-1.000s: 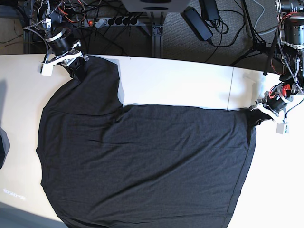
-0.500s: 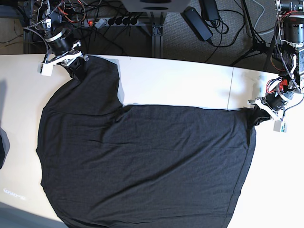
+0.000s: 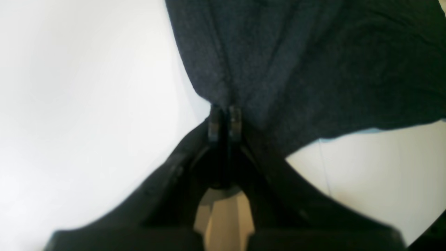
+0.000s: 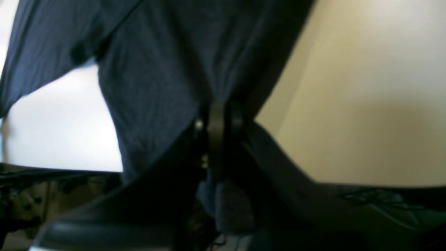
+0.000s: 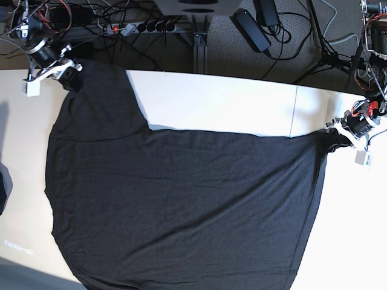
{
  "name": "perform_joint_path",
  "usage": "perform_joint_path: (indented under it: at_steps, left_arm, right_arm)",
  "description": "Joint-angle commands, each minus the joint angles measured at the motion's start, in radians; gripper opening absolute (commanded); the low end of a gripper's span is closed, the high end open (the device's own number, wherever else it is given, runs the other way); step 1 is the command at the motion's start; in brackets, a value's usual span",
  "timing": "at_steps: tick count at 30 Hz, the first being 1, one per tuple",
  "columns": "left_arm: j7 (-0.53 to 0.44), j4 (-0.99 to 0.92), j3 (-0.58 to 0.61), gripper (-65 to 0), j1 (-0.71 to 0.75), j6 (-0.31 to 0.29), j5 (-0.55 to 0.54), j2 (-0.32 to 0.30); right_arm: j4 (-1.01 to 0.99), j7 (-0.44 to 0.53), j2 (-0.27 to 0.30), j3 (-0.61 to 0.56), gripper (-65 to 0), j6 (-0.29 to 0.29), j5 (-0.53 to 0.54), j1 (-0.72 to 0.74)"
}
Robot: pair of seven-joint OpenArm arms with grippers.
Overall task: Fold the T-shirt properly
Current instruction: 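Lift both held corners and pull them across the shirt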
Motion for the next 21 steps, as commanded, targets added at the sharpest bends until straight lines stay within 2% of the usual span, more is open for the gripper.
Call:
perform_joint_path:
  at_steps: [1, 8, 11, 14, 16, 21]
  left_arm:
    - [0.016, 0.005, -0.003, -65.0, -0.005, -0.016, -0.002, -0.025]
    - [0.124, 0.010, -0.003, -65.0, -0.005, -0.016, -0.137, -0.025]
    - [0.119, 0.011, -0.014, -65.0, -0.005, -0.016, -0.167, -0.024]
    - [0.111, 0.011, -0.060, -65.0, -0.015, -0.016, -0.180, -0.024]
    - [0.112, 0.011, -0.094, -65.0, -0.032, -0.016, -0.180, -0.025]
    - [0.122, 0.011, -0.119, -65.0, -0.089, -0.016, -0.179, -0.024]
  right_arm:
    - [0.017, 0.011, 0.017, 0.012, -65.0, 0.032, 0.027, -0.001]
    - [0.018, -0.052, 0.027, 0.019, -65.0, 0.048, 0.078, -0.002]
    - [0.018, -0.051, 0.027, 0.046, -65.0, 0.051, 0.111, 0.003]
    - [0.019, -0.052, 0.028, 0.084, -65.0, 0.091, 0.149, 0.021]
    - [0.019, -0.053, 0.033, 0.102, -65.0, 0.095, 0.150, 0.040]
    - [0.019, -0.055, 0.078, 0.105, -65.0, 0.095, 0.152, 0.116]
